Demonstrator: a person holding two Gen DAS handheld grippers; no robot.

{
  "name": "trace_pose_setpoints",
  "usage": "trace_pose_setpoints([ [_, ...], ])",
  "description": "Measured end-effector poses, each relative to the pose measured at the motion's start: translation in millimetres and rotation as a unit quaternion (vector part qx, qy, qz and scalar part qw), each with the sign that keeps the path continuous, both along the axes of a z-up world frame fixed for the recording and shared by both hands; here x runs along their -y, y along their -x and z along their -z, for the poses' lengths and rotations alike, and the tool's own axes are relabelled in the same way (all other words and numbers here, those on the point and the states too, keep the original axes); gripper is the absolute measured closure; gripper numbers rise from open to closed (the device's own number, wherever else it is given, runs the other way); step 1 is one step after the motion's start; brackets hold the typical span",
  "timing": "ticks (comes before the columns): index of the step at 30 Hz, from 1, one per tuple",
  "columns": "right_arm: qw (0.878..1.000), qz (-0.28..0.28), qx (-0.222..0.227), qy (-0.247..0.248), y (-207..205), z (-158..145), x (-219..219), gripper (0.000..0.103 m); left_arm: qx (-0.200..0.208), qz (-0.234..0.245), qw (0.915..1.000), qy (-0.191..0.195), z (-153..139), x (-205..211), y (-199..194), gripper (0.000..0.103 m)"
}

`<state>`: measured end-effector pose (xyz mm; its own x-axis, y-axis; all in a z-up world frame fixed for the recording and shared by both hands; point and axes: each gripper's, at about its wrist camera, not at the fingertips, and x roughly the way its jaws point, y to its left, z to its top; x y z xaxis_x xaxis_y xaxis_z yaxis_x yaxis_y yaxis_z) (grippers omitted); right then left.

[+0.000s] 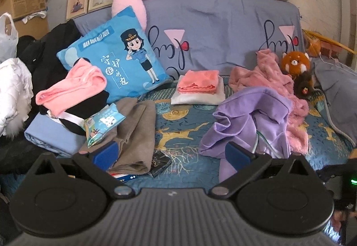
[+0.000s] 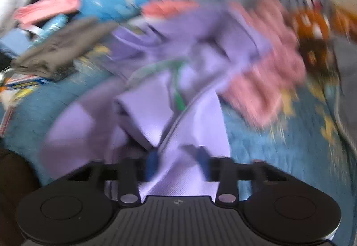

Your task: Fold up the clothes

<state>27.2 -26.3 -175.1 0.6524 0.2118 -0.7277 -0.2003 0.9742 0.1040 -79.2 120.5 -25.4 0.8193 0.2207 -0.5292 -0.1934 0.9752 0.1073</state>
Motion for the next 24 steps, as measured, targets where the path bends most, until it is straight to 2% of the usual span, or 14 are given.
trace_pose_setpoints([
  [3,0.994,0.056,-0.002,-0.098,1.0,-3.2,42.3,0.097,-0.003,0.005,1.0,-0.008,-1.3,5.1,1.4,0.0],
  [4,0.993,0.08,0.008,-0.082,1.7,-7.5,54.9,0.097,-0.004,0.006,0.9999,-0.008,-1.2,6.3,0.9,0.0],
  [6,0.991,0.129,0.031,-0.021,2.9,-17.4,78.0,0.098,-0.006,0.009,0.9999,-0.009,-1.1,8.6,0.0,0.0],
  [8,0.981,0.182,0.062,0.007,3.4,-30.8,111.6,0.098,-0.008,0.014,0.9998,-0.011,-0.7,12.1,-0.8,0.0],
  [12,0.953,0.277,0.116,0.038,1.9,-70.0,176.9,0.098,-0.012,0.024,0.9995,-0.017,1.5,18.3,-3.1,0.0],
  [16,0.923,0.33,0.159,0.118,-5.6,-95.3,199.2,0.098,-0.015,0.028,0.9993,-0.018,3.3,20.7,-5.6,0.0],
  [17,0.921,0.336,0.154,0.122,-10.4,-94.8,203.1,0.098,-0.016,0.028,0.9993,-0.018,3.7,21.2,-6.3,0.0],
  [20,0.937,0.314,0.07,0.138,-35.2,-70.0,203.9,0.097,-0.018,0.029,0.9993,-0.017,5.1,21.2,-7.7,0.0],
  [21,0.938,0.305,0.05,0.155,-37.5,-60.8,197.5,0.095,-0.018,0.029,0.9993,-0.017,5.4,21.1,-7.7,0.0],
  [22,0.938,0.297,0.034,0.174,-37.9,-51.5,189.5,0.09,-0.019,0.03,0.9992,-0.018,5.6,21.1,-7.7,0.0],
  [23,0.935,0.3,0.038,0.184,-32.3,-45.6,181.1,0.087,-0.019,0.03,0.9992,-0.019,5.9,21.0,-7.8,0.0],
  [24,0.931,0.307,0.049,0.192,-24.5,-40.9,172.5,0.076,-0.019,0.03,0.9992,-0.019,6.1,20.9,-7.8,0.0],
])
